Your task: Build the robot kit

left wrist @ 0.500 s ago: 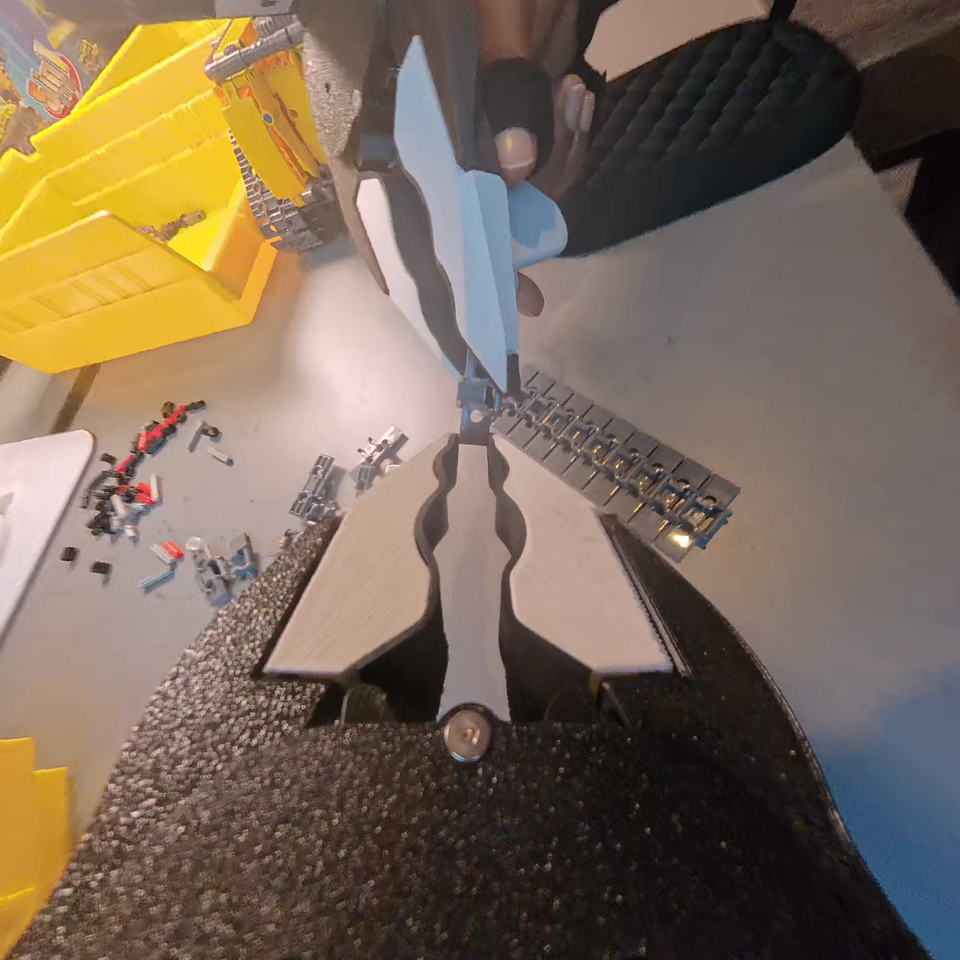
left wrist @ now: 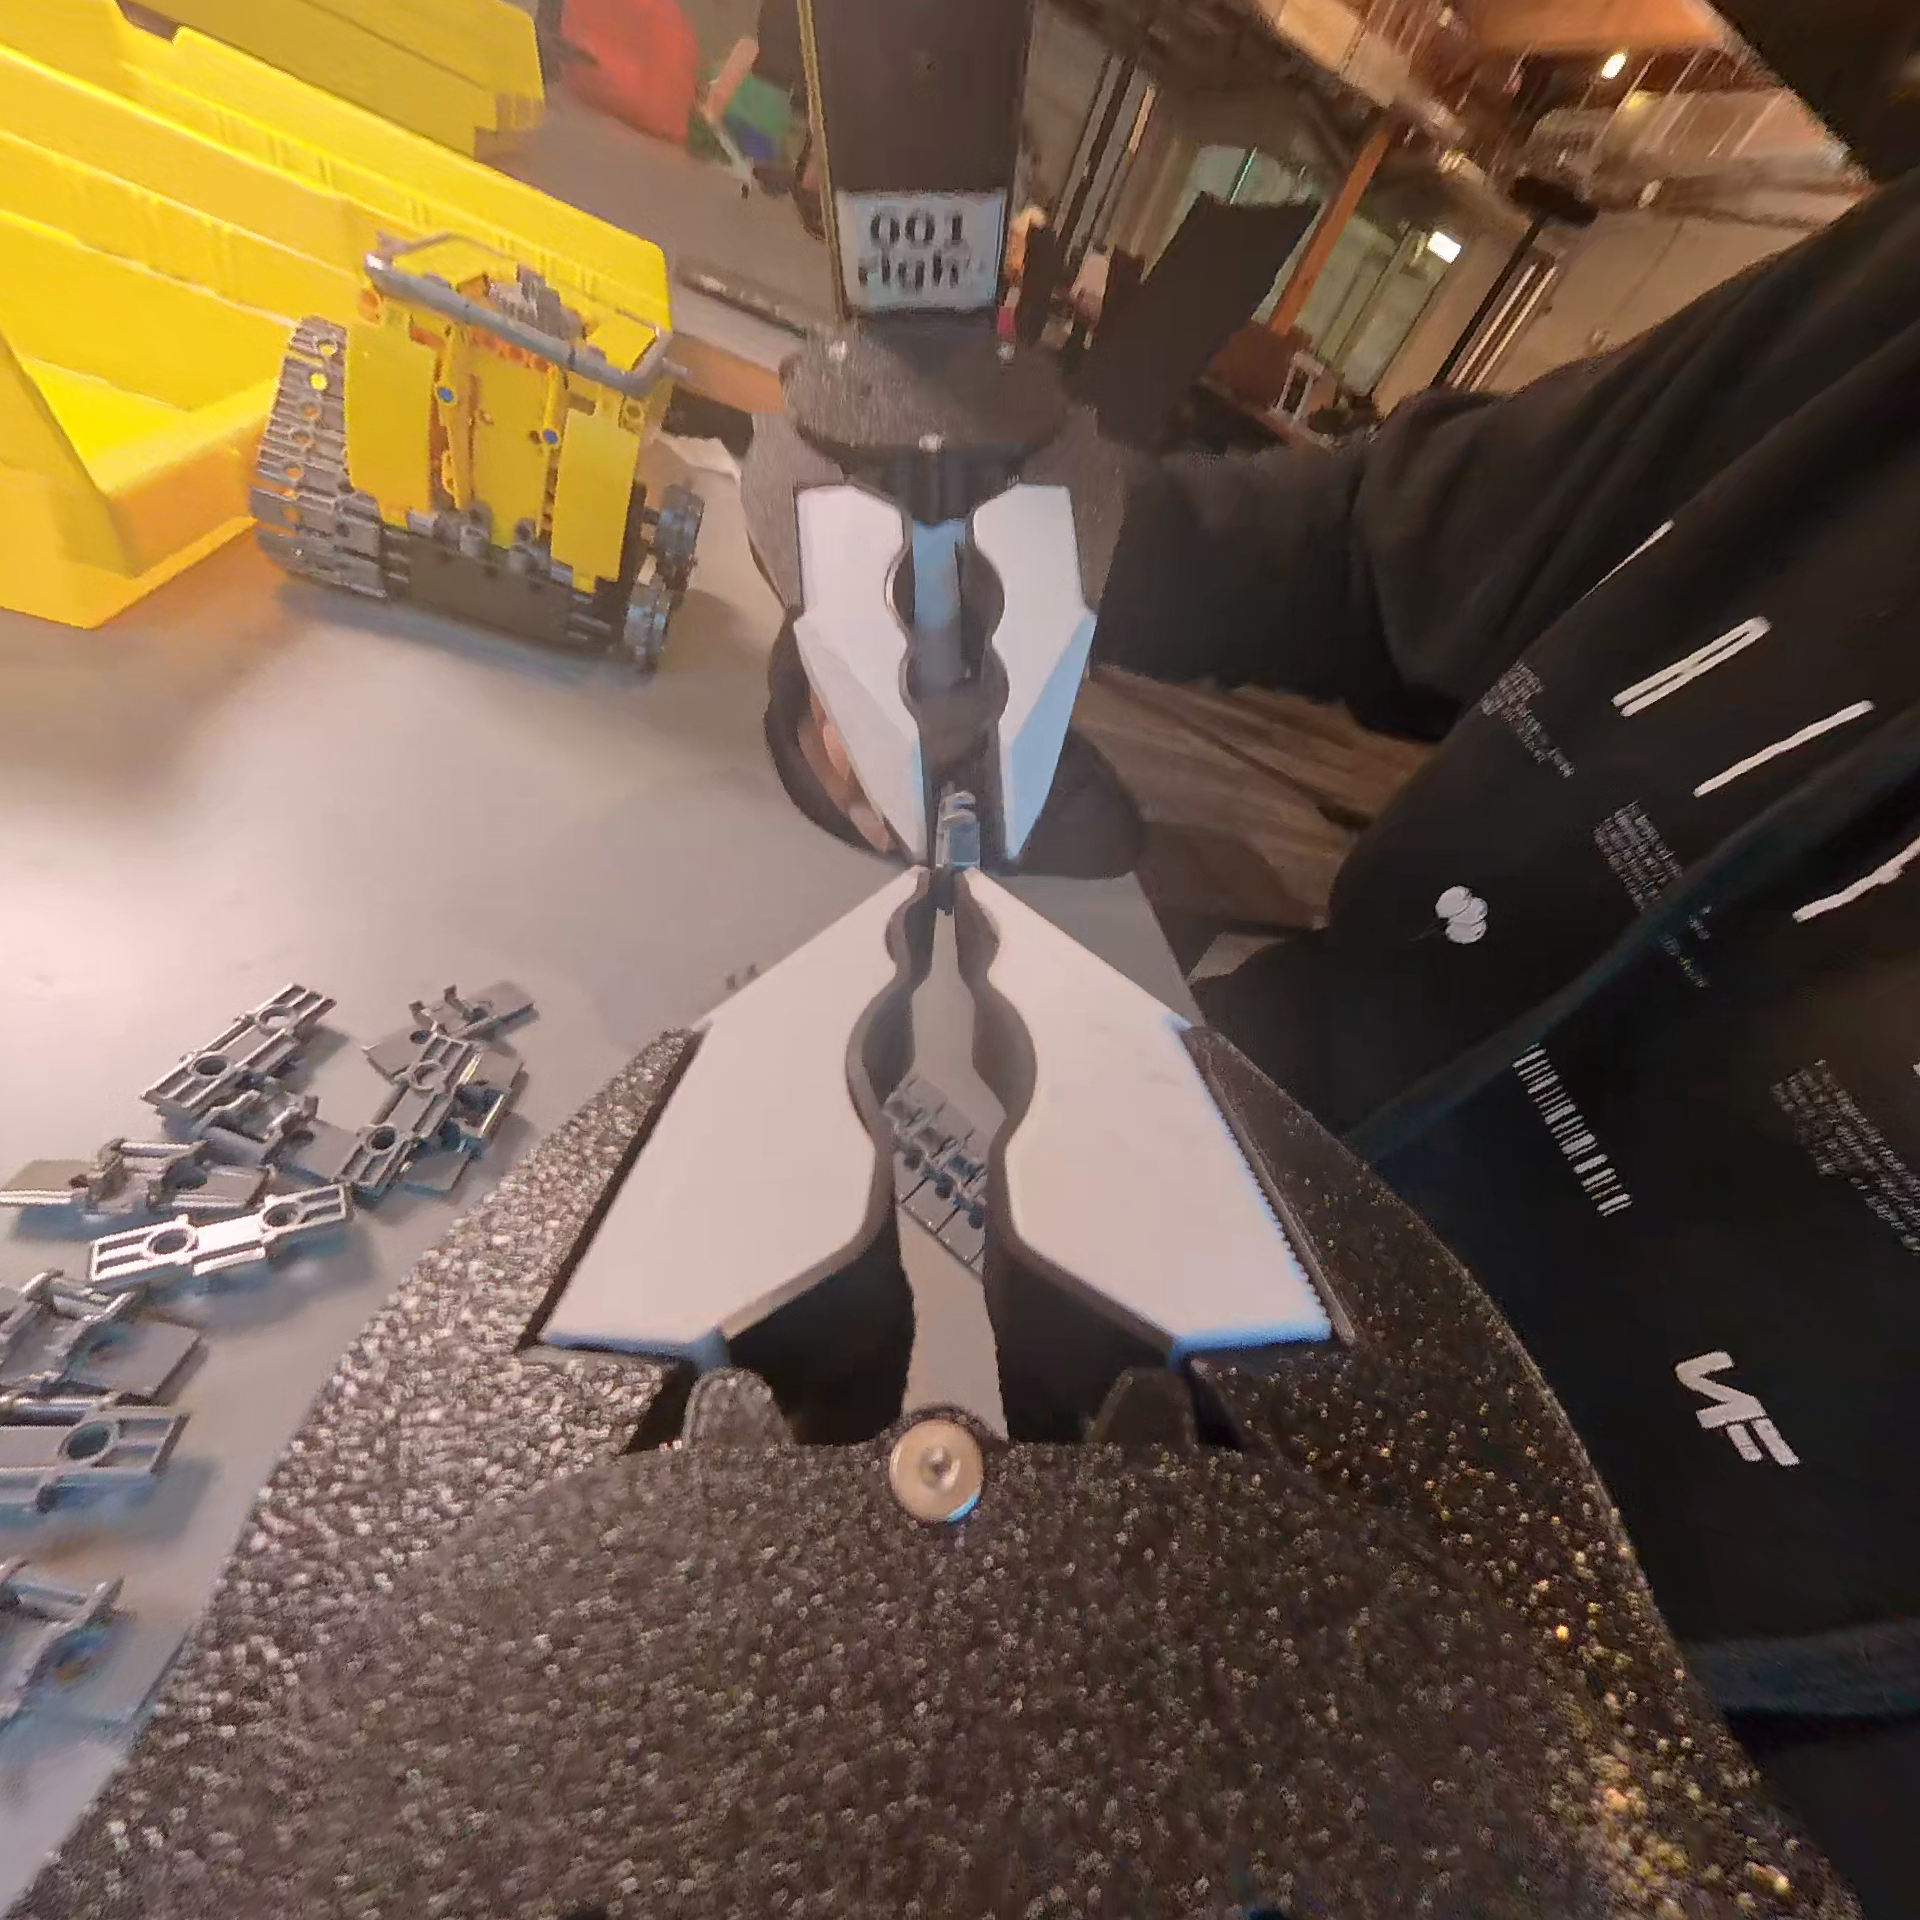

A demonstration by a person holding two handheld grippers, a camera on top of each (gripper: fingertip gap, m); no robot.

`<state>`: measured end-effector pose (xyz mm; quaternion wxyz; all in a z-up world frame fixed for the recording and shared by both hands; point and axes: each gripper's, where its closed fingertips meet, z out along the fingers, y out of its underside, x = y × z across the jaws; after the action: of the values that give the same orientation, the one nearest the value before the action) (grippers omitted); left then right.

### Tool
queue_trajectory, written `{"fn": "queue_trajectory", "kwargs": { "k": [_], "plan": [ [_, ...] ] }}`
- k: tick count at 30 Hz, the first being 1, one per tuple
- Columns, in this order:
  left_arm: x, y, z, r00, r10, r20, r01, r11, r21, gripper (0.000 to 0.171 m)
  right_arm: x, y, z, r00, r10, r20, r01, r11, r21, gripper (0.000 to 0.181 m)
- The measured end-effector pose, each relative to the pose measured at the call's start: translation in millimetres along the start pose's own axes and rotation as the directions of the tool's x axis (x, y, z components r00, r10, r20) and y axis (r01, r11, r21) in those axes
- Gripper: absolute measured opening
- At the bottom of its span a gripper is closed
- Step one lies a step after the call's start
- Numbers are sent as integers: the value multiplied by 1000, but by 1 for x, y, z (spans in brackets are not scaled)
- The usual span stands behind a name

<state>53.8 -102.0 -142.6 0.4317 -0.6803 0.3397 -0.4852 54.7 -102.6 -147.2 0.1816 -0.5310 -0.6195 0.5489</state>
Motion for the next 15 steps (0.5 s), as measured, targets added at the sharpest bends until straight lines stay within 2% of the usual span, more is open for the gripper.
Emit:
{"fn": "queue_trajectory", "kwargs": {
  "k": [2,6,11,13,15],
  "plan": [
    [-1,8,3,1000,19,14,-18,999,-52,2,0,4,-1,1000,-7,-8,7,998,-67,17],
    [2,16,8,999,30,10,-29,994,-103,2,0,13,1,998,-54,-14,51,979,-196,10],
    [1,22,10,1000,21,18,-18,991,-134,2,1,21,4,997,-79,-15,72,960,-271,8],
    [-5,24,11,998,13,55,-5,990,-141,2,8,24,3,998,-46,-52,30,959,-281,7],
    [-16,26,12,990,46,136,-24,987,-159,4,19,29,-2,991,73,-112,-101,957,-271,7]
  ]
}}
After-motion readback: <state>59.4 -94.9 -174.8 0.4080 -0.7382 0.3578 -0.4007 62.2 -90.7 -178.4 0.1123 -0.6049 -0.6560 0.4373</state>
